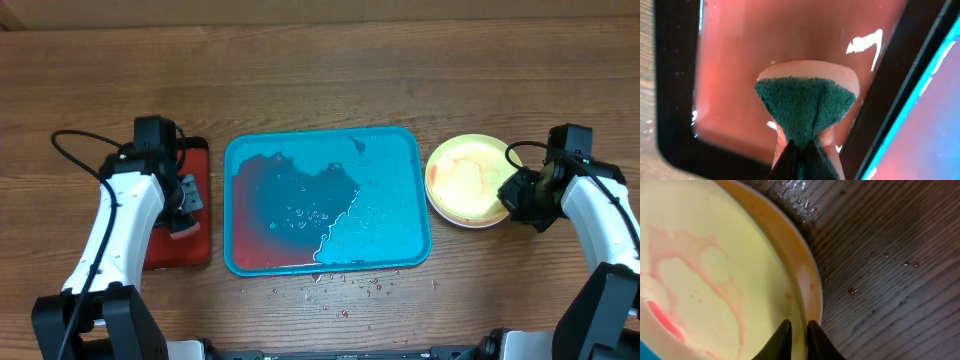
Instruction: Clean dirty plates on tray and stack at the side
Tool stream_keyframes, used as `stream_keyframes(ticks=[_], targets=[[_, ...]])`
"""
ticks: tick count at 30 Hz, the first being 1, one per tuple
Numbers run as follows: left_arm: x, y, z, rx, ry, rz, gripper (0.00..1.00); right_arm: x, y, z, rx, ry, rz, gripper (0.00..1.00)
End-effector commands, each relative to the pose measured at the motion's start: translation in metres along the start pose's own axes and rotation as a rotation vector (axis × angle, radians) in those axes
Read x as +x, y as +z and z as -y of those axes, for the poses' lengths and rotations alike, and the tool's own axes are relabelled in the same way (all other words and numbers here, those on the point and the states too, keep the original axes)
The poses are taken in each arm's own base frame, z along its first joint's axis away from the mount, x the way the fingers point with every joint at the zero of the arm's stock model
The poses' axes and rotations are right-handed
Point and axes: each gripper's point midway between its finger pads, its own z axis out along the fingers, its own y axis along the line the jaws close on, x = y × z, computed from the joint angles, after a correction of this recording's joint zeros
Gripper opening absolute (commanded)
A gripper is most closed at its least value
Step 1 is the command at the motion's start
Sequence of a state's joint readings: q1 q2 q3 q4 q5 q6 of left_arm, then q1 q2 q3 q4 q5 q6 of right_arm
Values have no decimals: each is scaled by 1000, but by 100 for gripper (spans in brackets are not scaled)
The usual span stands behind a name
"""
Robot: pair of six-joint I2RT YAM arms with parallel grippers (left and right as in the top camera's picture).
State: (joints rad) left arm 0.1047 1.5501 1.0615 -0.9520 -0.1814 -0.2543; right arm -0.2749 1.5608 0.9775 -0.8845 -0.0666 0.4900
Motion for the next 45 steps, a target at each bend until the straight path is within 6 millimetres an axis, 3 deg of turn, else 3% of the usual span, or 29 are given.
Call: stream_keyframes(ticks=[1,2,3,4,6,8,10,15,19,23,25,27,29,31,33,36,40,42,45], targets=[[-2,10,-4,-26,16,29,4,-7,-1,2,6,6,43,25],[-4,11,-3,-24,14,40,4,-9,-1,1,2,5,50,32],[-11,10,-2,-18,8,68,4,-10,-1,0,-2,4,55,54],[-14,10,-2,-20,6,82,4,-10,-1,0,-2,2,53,63],[-19,10,-4,-33,1,102,4,-7,-1,-1,-8,-15,40,81],[-23,9,-7,-56,-3,122,4,-3,-2,-4,-24,-33,18,93],[-27,9,-10,-74,-7,138,4,0,-4,-4,-25,-37,3,98],[-24,11,-16,-101,3,130,4,-9,-28,-13,-51,-58,38,98],[-18,17,-30,-150,-19,114,5,-21,-71,-26,-118,-73,138,100],[-19,21,-45,-157,-72,110,10,-20,-119,-43,-232,-143,225,100],[-22,22,-49,-148,-111,120,21,-18,-133,-44,-251,-151,261,100],[-25,23,-46,-104,-128,126,47,-13,-145,-42,-264,-158,287,100],[-30,24,-34,-26,-130,136,88,-9,-153,-40,-269,-179,304,100],[-32,22,-21,36,-116,139,100,-5,-158,-38,-273,-185,311,100],[-37,17,-7,99,-68,149,100,-1,-162,-36,-275,-186,316,100],[-49,-10,19,180,4,182,100,10,-172,-42,-327,-258,313,100],[-73,-72,47,252,68,290,100,27,-195,-52,-401,-394,322,100],[-86,-110,61,295,77,370,99,33,-213,-54,-408,-435,340,100],[-101,-148,78,340,103,473,100,41,-250,-56,-426,-466,379,100]])
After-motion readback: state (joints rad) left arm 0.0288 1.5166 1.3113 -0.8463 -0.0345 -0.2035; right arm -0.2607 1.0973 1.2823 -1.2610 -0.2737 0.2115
